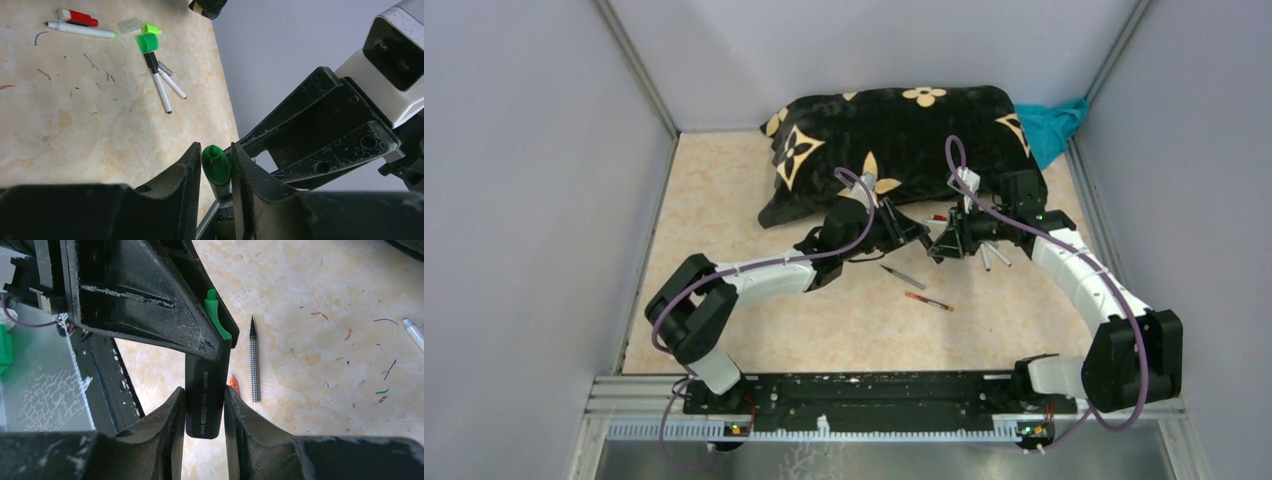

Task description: Insert the pens into the pen caps

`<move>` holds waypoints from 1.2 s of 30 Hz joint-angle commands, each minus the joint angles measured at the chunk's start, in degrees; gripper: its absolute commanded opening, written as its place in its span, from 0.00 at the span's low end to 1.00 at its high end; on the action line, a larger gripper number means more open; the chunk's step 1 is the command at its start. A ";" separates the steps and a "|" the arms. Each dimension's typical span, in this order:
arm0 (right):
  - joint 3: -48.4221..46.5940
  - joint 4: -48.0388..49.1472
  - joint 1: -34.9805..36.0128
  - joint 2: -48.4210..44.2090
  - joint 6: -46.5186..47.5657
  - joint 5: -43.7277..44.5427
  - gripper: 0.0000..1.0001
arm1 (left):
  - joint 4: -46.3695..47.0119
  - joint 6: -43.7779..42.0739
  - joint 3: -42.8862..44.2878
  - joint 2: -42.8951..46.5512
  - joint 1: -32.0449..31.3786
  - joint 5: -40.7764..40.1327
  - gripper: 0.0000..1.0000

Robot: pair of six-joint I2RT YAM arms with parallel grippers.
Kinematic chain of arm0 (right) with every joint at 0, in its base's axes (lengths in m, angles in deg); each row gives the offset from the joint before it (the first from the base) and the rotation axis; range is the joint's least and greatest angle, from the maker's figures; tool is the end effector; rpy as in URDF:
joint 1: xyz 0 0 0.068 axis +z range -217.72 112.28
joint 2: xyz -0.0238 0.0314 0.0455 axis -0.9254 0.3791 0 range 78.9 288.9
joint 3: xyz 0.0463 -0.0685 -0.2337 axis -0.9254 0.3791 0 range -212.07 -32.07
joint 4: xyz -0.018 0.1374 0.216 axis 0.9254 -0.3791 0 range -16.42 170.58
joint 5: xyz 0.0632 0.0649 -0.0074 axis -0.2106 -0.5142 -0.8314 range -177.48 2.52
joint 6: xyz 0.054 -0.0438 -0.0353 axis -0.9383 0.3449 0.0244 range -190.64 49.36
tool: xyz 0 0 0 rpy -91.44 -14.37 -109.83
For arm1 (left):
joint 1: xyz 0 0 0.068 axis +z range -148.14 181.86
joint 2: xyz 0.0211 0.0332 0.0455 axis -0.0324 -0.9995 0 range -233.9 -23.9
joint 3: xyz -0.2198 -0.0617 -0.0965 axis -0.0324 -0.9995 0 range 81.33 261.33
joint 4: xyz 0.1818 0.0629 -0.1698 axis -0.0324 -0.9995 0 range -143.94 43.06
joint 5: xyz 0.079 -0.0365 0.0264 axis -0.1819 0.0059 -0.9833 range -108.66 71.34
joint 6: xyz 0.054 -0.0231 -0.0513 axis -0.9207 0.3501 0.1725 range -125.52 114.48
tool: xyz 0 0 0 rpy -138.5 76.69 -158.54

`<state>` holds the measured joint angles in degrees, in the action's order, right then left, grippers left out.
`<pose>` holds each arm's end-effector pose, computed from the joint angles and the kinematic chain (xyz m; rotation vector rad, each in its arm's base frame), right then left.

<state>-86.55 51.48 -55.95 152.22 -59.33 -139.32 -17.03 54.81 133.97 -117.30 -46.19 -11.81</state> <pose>0.2587 0.1074 0.2355 -0.8451 2.0785 1.0751 0.2565 -0.2974 0.2138 -0.1160 2.0069 -1.4161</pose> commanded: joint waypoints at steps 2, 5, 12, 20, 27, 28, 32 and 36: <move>-1.00 2.38 0.78 -2.15 -0.41 -0.56 0.05 | -0.72 -1.29 2.37 -2.33 -1.32 1.42 0.32; -1.02 2.47 0.79 -2.06 -0.50 0.18 0.06 | -0.46 -1.73 2.72 -2.78 -1.54 2.91 0.21; -3.79 -4.01 0.80 -1.61 3.97 -3.80 0.33 | 6.71 -8.77 1.59 -1.27 -1.53 7.27 0.00; -8.14 -17.24 0.80 -4.85 13.62 -11.93 0.79 | 22.19 -22.11 -7.34 7.42 -0.07 17.52 0.00; -5.36 -14.43 0.80 -7.05 8.41 -20.91 0.76 | 37.60 -19.92 -11.64 9.30 1.47 26.09 0.00; -5.37 -13.35 0.92 -7.24 6.94 -22.54 0.75 | 38.72 -19.24 -11.26 8.81 1.47 27.31 0.00; -6.15 -11.85 2.50 -7.49 4.43 -24.54 0.67 | 42.90 -16.25 -9.98 6.63 1.47 28.73 0.00; -5.49 -9.83 3.50 -7.70 2.32 -24.56 0.57 | 45.86 -14.30 -8.40 5.17 1.42 28.33 0.00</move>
<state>-91.95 37.88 -53.79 146.38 -54.26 -160.43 21.50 38.29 122.93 -110.53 -44.97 14.07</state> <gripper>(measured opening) 0.607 0.235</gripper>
